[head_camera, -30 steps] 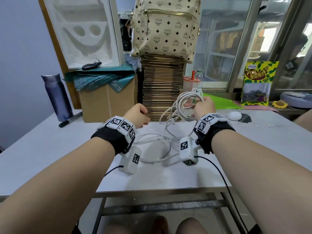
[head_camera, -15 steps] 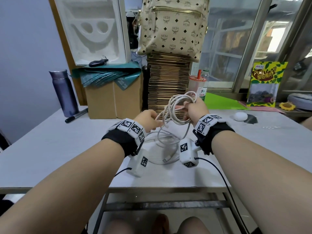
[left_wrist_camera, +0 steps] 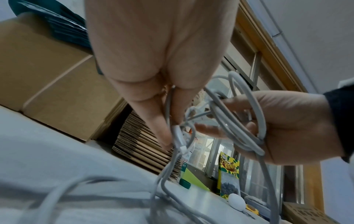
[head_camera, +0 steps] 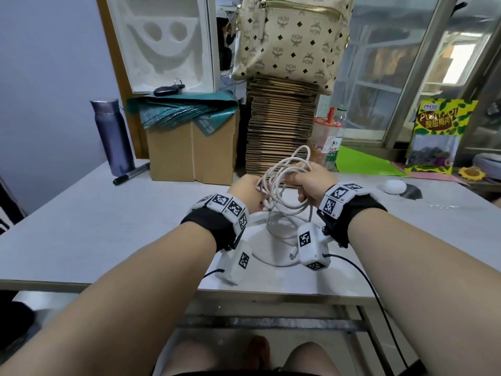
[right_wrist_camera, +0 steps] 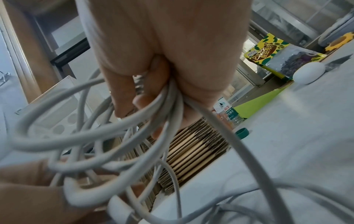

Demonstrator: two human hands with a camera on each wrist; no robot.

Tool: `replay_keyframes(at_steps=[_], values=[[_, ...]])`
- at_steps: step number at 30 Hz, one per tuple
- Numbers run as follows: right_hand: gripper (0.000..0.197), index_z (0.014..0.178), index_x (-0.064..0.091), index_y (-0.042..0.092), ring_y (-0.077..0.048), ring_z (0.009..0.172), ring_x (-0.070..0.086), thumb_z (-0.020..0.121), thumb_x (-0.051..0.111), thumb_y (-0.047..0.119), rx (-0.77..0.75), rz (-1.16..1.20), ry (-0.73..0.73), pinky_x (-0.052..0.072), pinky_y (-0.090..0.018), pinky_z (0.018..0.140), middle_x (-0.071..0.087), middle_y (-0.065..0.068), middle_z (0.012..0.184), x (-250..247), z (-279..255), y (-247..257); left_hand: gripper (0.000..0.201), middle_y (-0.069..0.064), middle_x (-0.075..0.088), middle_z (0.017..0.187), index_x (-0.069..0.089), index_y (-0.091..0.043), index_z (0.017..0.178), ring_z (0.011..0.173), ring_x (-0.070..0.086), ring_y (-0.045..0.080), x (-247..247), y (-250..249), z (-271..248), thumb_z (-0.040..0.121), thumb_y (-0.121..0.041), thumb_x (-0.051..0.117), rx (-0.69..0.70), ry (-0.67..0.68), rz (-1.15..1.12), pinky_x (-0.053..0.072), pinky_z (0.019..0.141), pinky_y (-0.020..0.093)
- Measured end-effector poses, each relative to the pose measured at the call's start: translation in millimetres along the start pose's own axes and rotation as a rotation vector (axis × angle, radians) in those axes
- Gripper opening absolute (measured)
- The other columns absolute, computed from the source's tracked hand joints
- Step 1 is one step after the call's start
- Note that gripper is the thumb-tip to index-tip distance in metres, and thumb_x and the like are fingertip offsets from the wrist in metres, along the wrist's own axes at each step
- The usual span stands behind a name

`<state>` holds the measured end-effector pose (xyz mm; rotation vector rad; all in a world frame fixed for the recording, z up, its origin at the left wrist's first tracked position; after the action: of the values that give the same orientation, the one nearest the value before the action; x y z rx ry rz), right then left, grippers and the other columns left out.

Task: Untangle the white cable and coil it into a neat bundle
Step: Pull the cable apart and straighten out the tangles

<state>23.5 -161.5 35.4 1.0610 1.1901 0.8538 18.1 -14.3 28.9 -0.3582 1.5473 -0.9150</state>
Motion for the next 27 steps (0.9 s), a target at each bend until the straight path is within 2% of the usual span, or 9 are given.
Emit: replay_keyframes(at_steps=[2, 6, 9, 16, 18, 20, 21, 25, 27], values=[[0.01, 0.077, 0.061, 0.016, -0.014, 0.032, 0.042, 0.074, 0.07, 0.013, 0.019, -0.022, 0.039, 0.035, -0.022, 0.039, 0.064, -0.027, 0.08, 4, -3, 0, 0.018, 0.012, 0.062, 0.08, 0.067, 0.002, 0.093, 0.074, 0.06, 0.025, -1, -1, 1, 0.091, 0.004, 0.049, 0.022, 0.008, -0.058, 0.054, 0.085, 0.043], [0.014, 0.072, 0.059, 0.014, -0.01, 0.03, 0.04, 0.082, 0.065, 0.006, 0.064, -0.022, 0.139, 0.032, -0.018, 0.038, 0.057, -0.005, 0.054, 15, -10, -3, 0.009, 0.008, 0.066, 0.078, 0.067, 0.0, 0.089, 0.073, 0.063, 0.023, -5, -12, 0, 0.087, -0.003, 0.059, 0.111, 0.064, 0.028, 0.057, 0.077, 0.04], [0.013, 0.072, 0.06, 0.012, -0.01, 0.028, 0.038, 0.082, 0.067, 0.007, 0.03, -0.032, 0.117, 0.031, -0.02, 0.039, 0.05, -0.009, 0.056, 15, -8, -1, 0.012, -0.012, 0.06, 0.077, 0.061, -0.022, 0.089, 0.069, 0.055, 0.003, -11, -30, -9, 0.085, -0.012, 0.065, 0.215, 0.096, 0.166, 0.045, 0.068, 0.019], [0.013, 0.07, 0.062, 0.014, -0.019, 0.035, 0.042, 0.082, 0.066, 0.012, -0.025, -0.027, -0.044, 0.035, -0.029, 0.045, 0.058, -0.023, 0.066, -1, 3, 12, 0.008, -0.006, 0.065, 0.077, 0.068, -0.019, 0.088, 0.07, 0.06, 0.006, -41, -32, -1, 0.083, -0.013, 0.069, 0.178, -0.023, 0.036, 0.056, 0.071, 0.024], [0.013, 0.072, 0.063, 0.014, -0.021, 0.037, 0.042, 0.084, 0.063, 0.016, -0.034, -0.037, -0.061, 0.037, -0.03, 0.045, 0.067, -0.026, 0.074, -2, 4, 16, 0.034, -0.006, 0.063, 0.096, 0.059, -0.022, 0.111, 0.082, 0.062, 0.012, -46, -28, 1, 0.081, -0.014, 0.071, 0.144, -0.038, -0.006, 0.058, 0.078, 0.029], [0.018, 0.071, 0.06, 0.016, -0.017, 0.033, 0.04, 0.089, 0.058, 0.012, -0.051, 0.024, -0.089, 0.036, -0.027, 0.041, 0.072, -0.01, 0.066, -6, 5, 17, 0.061, -0.003, 0.056, 0.112, 0.044, -0.019, 0.134, 0.094, 0.061, 0.018, -44, -7, 2, 0.081, -0.018, 0.073, -0.01, 0.017, 0.066, 0.058, 0.08, 0.032], [0.02, 0.071, 0.059, 0.017, -0.016, 0.034, 0.04, 0.09, 0.056, 0.01, -0.051, 0.067, -0.095, 0.034, -0.025, 0.04, 0.072, -0.005, 0.063, -9, 4, 17, 0.059, 0.001, 0.058, 0.114, 0.046, -0.015, 0.134, 0.095, 0.061, 0.019, -41, 6, -1, 0.082, -0.021, 0.072, -0.091, 0.074, 0.191, 0.057, 0.078, 0.031], [0.015, 0.077, 0.062, 0.011, -0.019, 0.038, 0.042, 0.09, 0.056, 0.011, -0.044, 0.084, -0.095, 0.034, -0.028, 0.044, 0.073, -0.01, 0.075, -12, 5, 13, 0.025, 0.002, 0.064, 0.109, 0.068, -0.012, 0.099, 0.09, 0.06, 0.016, -15, 53, -26, 0.087, -0.033, 0.063, -0.29, 0.445, 0.709, 0.045, 0.062, 0.019], [0.01, 0.084, 0.063, 0.007, -0.019, 0.037, 0.041, 0.09, 0.057, 0.012, -0.039, 0.061, -0.088, 0.034, -0.027, 0.043, 0.072, -0.014, 0.083, -9, 5, 11, 0.016, -0.001, 0.059, 0.103, 0.065, -0.018, 0.087, 0.072, 0.052, 0.011, -13, 58, -32, 0.088, -0.033, 0.061, -0.302, 0.482, 0.811, 0.035, 0.052, 0.016]])
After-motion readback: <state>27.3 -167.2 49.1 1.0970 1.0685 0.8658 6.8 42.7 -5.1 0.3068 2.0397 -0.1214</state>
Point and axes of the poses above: each hand's wrist, its own z-axis towards the middle knuckle, its own x-axis out of the palm, y = z × x, the point moved 9 cm from there along z, towards the middle knuckle
